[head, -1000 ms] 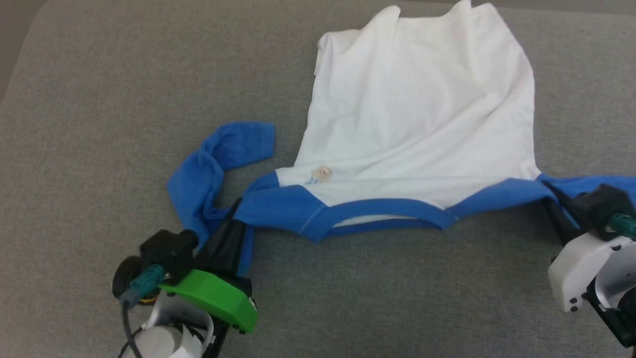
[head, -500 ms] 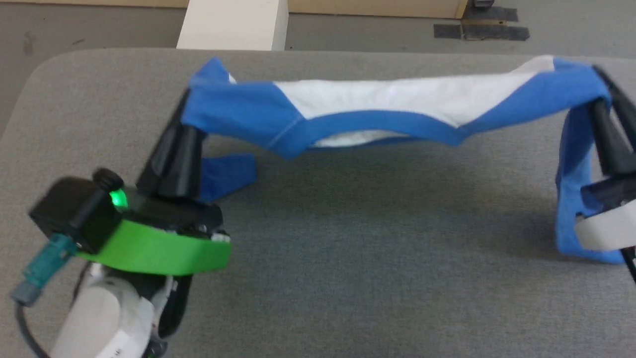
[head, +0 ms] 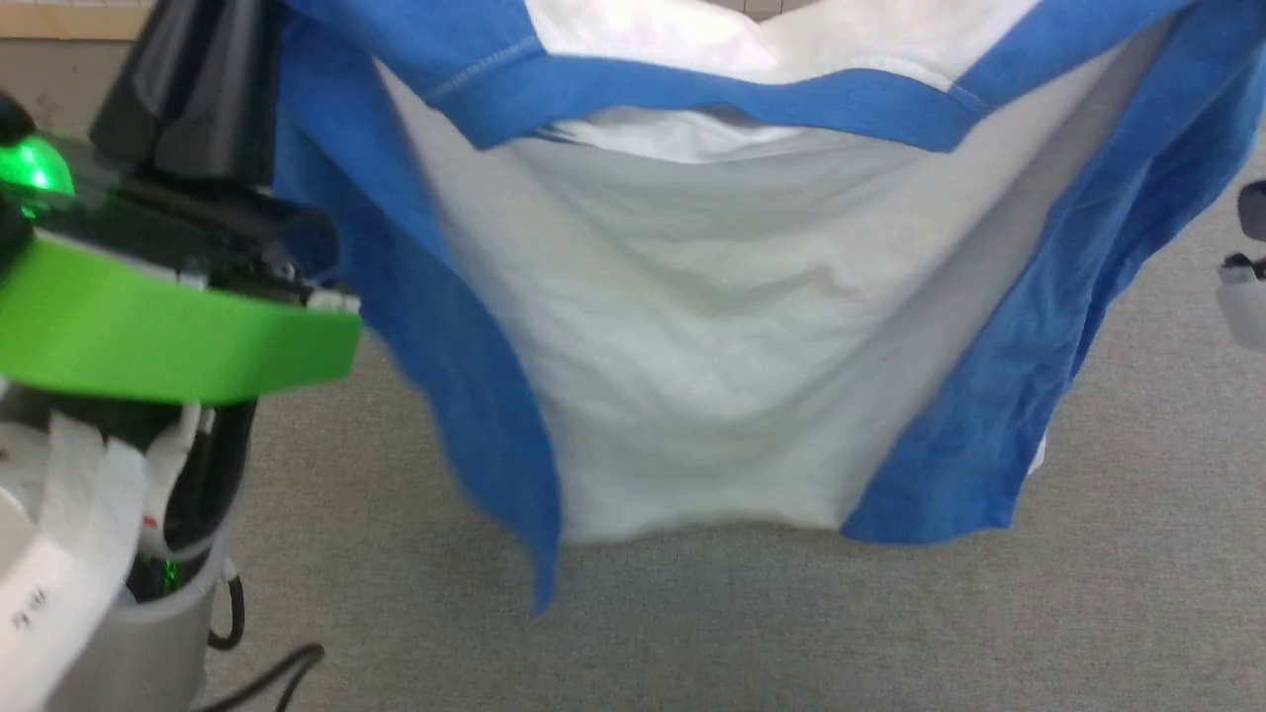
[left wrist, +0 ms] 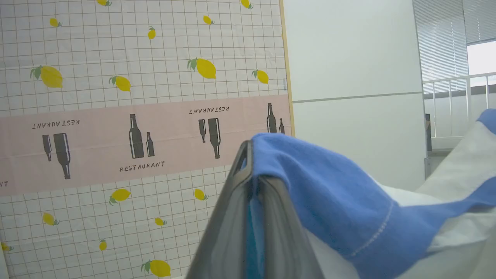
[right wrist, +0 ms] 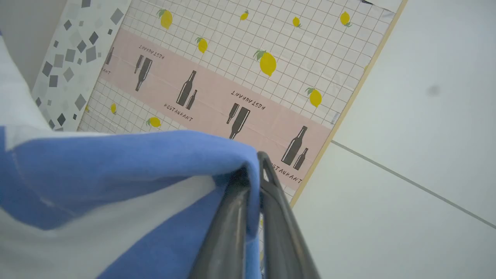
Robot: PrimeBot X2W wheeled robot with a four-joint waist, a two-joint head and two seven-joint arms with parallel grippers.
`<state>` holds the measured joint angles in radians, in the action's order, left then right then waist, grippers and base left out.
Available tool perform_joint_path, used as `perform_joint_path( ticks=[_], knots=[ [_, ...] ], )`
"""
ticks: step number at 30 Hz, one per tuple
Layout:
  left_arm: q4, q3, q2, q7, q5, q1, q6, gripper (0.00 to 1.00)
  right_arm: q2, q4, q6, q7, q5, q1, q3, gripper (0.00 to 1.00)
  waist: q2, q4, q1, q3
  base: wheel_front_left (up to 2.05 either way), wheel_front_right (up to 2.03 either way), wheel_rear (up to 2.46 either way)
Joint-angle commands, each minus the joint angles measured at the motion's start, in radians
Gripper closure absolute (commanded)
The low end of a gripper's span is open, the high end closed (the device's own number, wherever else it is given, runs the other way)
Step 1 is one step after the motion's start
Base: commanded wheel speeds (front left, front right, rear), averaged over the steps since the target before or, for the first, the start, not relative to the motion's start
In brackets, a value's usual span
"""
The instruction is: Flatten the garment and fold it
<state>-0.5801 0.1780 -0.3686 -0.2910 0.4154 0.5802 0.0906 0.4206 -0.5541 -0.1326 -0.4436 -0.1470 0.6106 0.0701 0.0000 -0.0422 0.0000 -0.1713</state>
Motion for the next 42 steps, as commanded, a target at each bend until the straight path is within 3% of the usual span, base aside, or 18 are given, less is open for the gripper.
perform_joint_path(
  ticks=[1, 9, 17, 21, 26, 31, 37, 42],
  knots=[
    [0.008, -0.002, -0.003, -0.019, 0.016, 0.032, 0.007, 1.0, -0.011, 0.013, 0.002, -0.016, -0.02, 0.025, 0.008, 1.0, 0.0, 0.001, 0.0, -0.016, 0.0, 0.0, 0.0],
    [0.166, 0.011, -0.007, -0.062, 0.038, 0.187, -0.022, 1.0, -0.045, 0.157, 0.002, -0.038, -0.052, 0.178, 0.07, 1.0, 0.0, 0.002, 0.0, -0.121, 0.0, 0.0, 0.0],
    [0.461, 0.047, -0.016, -0.018, -0.039, 0.492, -0.076, 1.0, -0.044, 0.448, 0.002, 0.025, 0.01, 0.547, 0.217, 1.0, 0.0, 0.023, 0.0, -0.26, 0.0, 0.0, 0.0],
    [0.6, 0.071, -0.026, 0.034, -0.112, 0.641, -0.09, 1.0, -0.041, 0.638, 0.002, 0.082, 0.082, 0.757, 0.296, 1.0, 0.0, 0.032, 0.0, -0.334, 0.0, 0.0, 0.0],
    [0.74, 0.077, -0.02, 0.169, -0.19, 0.76, -0.061, 1.0, -0.06, 0.851, 0.002, 0.172, 0.18, 0.913, 0.328, 1.0, 0.0, 0.031, 0.0, -0.403, 0.0, 0.0, 0.0],
    [0.835, 0.064, -0.002, 0.314, -0.202, 0.789, -0.04, 1.0, -0.079, 0.986, 0.002, 0.247, 0.24, 0.951, 0.306, 1.0, 0.0, 0.021, 0.0, -0.471, 0.0, 0.0, 0.0],
    [0.895, 0.103, 0.01, 0.439, -0.181, 0.723, -0.105, 1.0, -0.071, 1.047, 0.002, 0.314, 0.232, 0.868, 0.302, 1.0, 0.0, 0.003, 0.0, -0.518, 0.0, 0.0, 0.0],
    [0.844, 0.137, -0.006, 0.494, -0.183, 0.611, -0.133, 1.0, -0.033, 0.975, 0.002, 0.325, 0.147, 0.732, 0.323, 1.0, 0.0, 0.002, 0.0, -0.503, 0.0, 0.0, 0.0]
  ],
)
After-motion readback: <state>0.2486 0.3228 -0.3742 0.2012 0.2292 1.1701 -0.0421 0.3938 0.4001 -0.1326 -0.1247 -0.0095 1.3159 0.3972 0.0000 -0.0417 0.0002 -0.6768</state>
